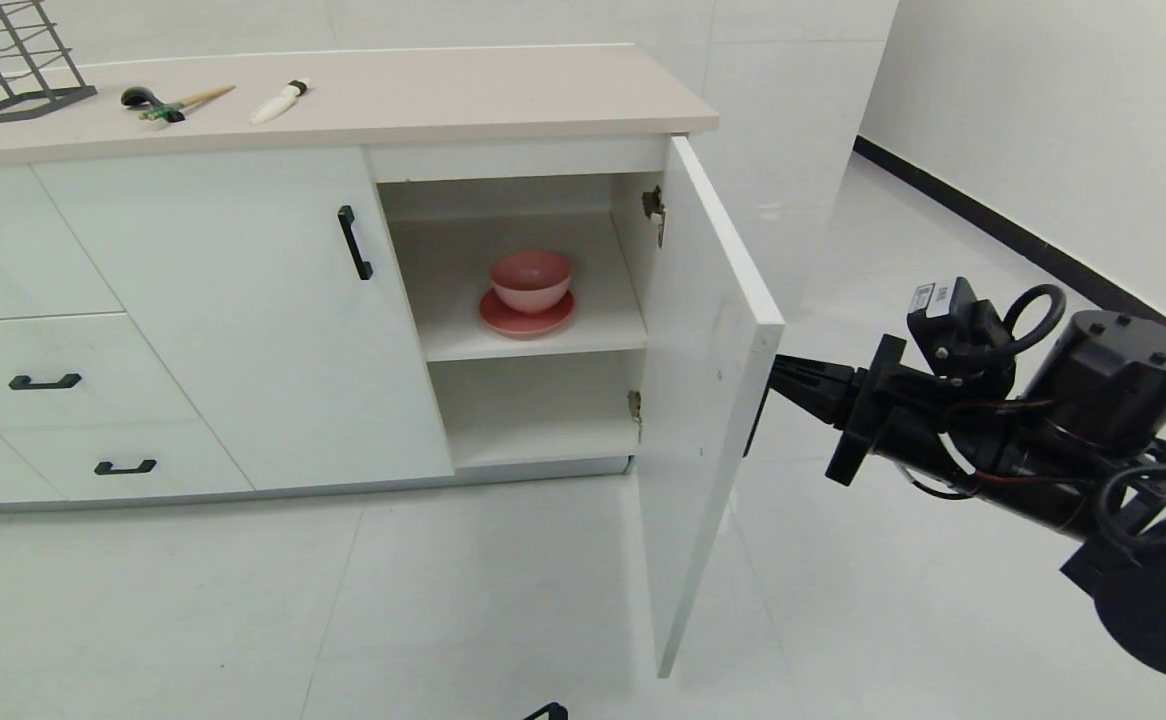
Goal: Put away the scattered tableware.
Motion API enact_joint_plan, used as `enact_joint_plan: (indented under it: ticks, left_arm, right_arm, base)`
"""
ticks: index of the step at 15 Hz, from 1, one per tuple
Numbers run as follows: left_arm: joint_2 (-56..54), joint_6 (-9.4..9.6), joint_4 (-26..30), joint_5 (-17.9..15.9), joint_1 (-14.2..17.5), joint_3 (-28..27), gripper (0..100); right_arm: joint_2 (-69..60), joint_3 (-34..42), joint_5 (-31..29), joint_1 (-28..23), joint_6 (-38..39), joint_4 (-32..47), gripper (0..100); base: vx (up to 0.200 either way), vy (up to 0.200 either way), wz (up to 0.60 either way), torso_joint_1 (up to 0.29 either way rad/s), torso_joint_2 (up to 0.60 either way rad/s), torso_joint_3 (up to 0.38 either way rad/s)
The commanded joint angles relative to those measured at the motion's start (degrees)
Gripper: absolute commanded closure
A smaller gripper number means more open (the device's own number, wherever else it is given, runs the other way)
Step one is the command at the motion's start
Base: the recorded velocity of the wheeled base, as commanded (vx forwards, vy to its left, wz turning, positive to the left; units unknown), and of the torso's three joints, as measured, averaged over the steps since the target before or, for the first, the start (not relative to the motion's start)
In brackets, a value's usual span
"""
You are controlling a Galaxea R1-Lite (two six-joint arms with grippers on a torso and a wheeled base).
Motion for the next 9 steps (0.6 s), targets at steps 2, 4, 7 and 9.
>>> enact_joint_plan:
  ticks: [2, 4, 7, 9]
  left_arm:
    - [0.1, -0.06, 0.1, 0.0, 0.0, 0.0, 0]
    - [0.1, -0.06, 0.1, 0.0, 0.0, 0.0, 0]
    - [0.1, -0.06, 0.1, 0.0, 0.0, 0.0, 0]
    - [0.1, -0.06, 0.1, 0.0, 0.0, 0.0, 0]
  right_arm:
    - [2.4, -2.4, -0.1, 2.5, 0.1, -0.1, 100]
    - [3.5, -4.0, -0.1, 3.5, 0.1, -0.1, 100]
    - [4.6, -6.3, -0.2, 5.9, 0.2, 0.0, 100]
    - [5.5, -7.1, -0.2, 7.2, 0.2, -0.1, 100]
  base:
    - [0.0, 0.0, 0.0, 0.0, 0.0, 0.0]
    - [0.0, 0.0, 0.0, 0.0, 0.0, 0.0]
    - [0.0, 0.0, 0.0, 0.0, 0.0, 0.0]
    - [0.0, 0.0, 0.0, 0.0, 0.0, 0.0]
